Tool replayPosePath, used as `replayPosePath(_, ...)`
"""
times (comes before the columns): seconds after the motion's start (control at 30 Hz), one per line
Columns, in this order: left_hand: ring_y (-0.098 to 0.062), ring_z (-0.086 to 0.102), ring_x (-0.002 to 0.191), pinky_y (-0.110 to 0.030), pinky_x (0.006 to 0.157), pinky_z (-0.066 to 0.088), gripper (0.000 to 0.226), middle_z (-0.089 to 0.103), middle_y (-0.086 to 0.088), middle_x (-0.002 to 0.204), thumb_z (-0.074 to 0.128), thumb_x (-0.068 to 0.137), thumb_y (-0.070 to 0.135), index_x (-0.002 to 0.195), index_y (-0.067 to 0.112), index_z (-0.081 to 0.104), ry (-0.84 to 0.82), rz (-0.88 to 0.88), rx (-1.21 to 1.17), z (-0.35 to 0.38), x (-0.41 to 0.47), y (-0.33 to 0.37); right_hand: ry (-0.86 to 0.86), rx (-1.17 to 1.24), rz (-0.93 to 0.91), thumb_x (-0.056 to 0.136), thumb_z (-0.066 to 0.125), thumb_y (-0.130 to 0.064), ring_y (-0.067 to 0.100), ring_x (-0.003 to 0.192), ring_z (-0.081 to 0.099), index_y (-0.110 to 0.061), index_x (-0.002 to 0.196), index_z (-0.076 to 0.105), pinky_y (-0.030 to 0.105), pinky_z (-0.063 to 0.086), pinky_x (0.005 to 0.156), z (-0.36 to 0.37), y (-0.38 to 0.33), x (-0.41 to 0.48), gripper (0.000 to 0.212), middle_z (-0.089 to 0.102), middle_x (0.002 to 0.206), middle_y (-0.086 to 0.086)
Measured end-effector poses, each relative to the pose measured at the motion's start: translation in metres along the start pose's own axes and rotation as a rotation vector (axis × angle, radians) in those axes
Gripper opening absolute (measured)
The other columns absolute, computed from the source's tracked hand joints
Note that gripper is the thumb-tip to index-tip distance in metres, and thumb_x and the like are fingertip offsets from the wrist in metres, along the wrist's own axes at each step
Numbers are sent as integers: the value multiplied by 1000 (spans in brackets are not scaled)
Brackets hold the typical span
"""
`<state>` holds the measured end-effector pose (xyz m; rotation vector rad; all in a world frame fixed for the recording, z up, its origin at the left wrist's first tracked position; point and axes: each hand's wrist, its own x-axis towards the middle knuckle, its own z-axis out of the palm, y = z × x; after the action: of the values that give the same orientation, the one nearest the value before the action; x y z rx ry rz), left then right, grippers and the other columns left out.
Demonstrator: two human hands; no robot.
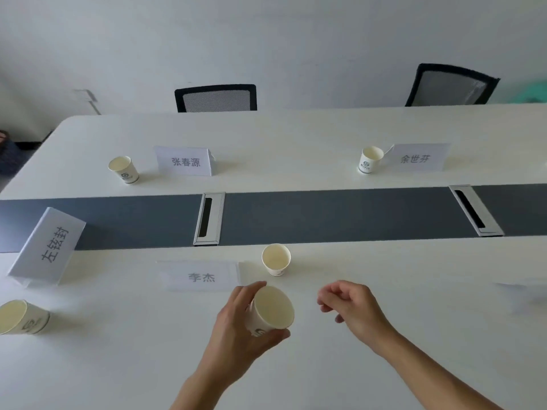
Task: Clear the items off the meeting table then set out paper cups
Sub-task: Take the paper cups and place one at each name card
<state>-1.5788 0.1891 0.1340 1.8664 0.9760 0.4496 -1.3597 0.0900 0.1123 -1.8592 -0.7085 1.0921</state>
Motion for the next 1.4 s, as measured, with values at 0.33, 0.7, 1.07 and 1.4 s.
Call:
replayPosePath(0.33,-3,56,104,-15,78,50,83,57,21,112,85,55,48,128,36,47,-343,255,78,100,-88,68,76,145,-7,82,68,-8,18,59,69,-10,81,73,24,50,50,-56,48,-168,5,74,70,7)
replayPosePath(0.7,-5,65,91,-12,74,48,54,71,19,98,83,61,35,111,35,62,-689,350,84,243,-188,138,358,439,-6,61,84,-49,9,96,69,-29,115,66,25,55,69,-145,153,-361,60,73,110,-6)
replayPosePath(1.07,-2,64,85,-19,77,53,30,68,12,97,69,84,29,112,33,62,-1046,420,201,425,-166,228,1056,563,86,58,80,-33,-4,89,63,-28,103,60,13,53,62,-279,239,-445,49,66,88,-25)
replayPosePath(1.4,-2,65,93,-18,82,47,22,68,8,98,63,89,37,111,37,61,-1267,341,238,580,-154,330,1509,660,149,78,75,-6,16,96,67,-32,104,64,30,50,73,-378,325,-549,39,72,100,-4)
